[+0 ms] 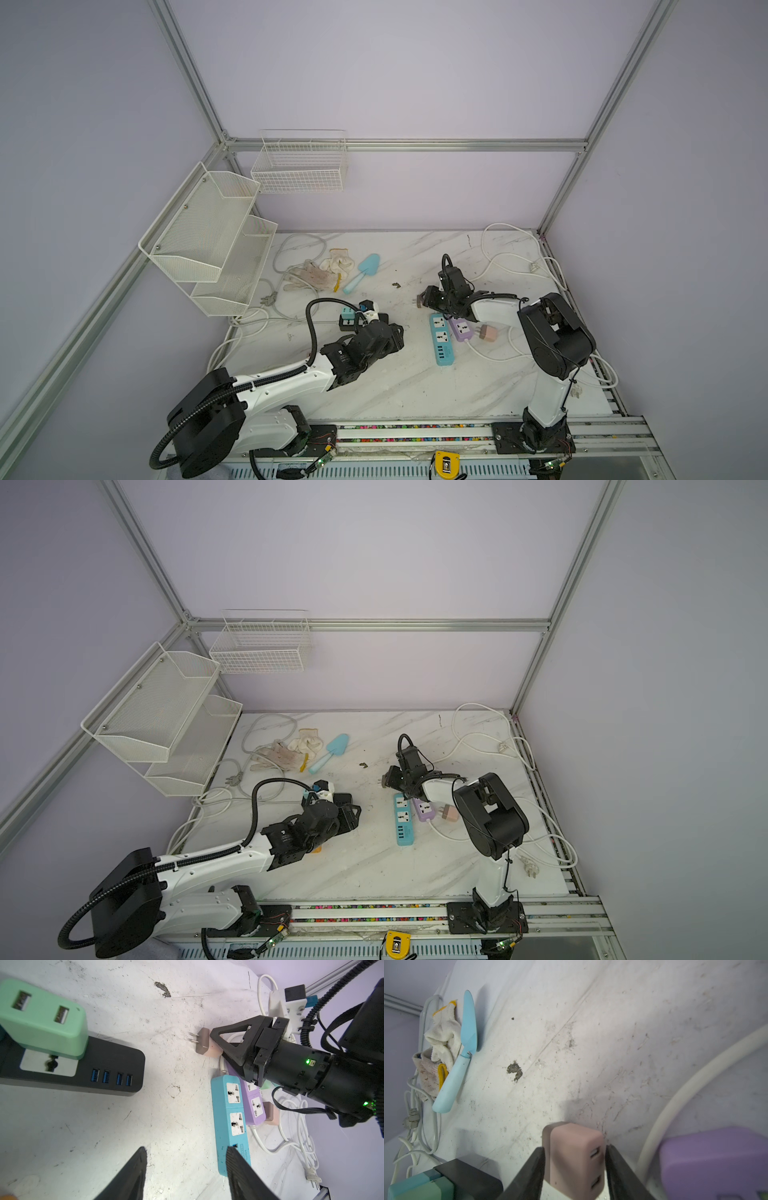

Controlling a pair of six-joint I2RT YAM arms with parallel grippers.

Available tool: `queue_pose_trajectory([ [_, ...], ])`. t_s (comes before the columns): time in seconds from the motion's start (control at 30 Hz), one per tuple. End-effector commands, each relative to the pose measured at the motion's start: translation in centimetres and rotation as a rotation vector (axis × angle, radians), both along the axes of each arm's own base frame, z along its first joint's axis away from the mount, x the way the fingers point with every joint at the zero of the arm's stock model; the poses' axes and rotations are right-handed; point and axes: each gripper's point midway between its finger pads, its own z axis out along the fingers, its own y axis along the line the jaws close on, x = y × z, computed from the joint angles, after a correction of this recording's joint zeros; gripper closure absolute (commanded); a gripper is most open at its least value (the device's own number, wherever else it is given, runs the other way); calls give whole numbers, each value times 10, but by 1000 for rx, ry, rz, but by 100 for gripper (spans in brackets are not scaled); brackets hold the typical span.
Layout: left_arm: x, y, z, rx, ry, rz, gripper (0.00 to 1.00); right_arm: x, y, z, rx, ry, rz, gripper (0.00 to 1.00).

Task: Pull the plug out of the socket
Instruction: 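Set the pink plug down with right gripper while left moves to black strip, then close the right gripper on the green plug while left grips black strip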

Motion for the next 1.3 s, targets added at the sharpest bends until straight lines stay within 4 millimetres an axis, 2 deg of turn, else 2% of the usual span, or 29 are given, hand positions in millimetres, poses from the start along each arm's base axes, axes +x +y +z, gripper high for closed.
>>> queue_pose_trajectory([
  [0.0, -1, 12, -3, 27, -19, 12, 38, 3, -9, 17, -64, -22, -1, 45],
  [0.17, -2, 18, 3, 41, -28, 17, 34, -1, -13, 25, -108, -39, 39, 37],
  [0.3, -4, 28, 7, 62, -35, 30, 30, -6, -7, 35, -173, -64, 103, 32],
  [0.43, -9, 40, 11, 89, -41, 42, 27, -15, 8, 50, -217, -119, 184, 28],
  [0.57, -14, 56, 14, 118, -42, 64, 25, -28, 26, 56, -268, -148, 271, 27],
  [0.73, -21, 75, 20, 145, -55, 92, 22, -54, 67, 55, -307, -180, 458, 25],
  [1.07, -35, 114, 27, 219, -63, 164, 17, -93, 122, 44, -364, -259, 731, 19],
  [1.13, -37, 121, 26, 230, -61, 174, 16, -98, 127, 39, -423, -281, 767, 17],
  [1.27, -41, 128, 25, 228, -60, 191, 15, -94, 131, 32, -480, -297, 788, 14],
])
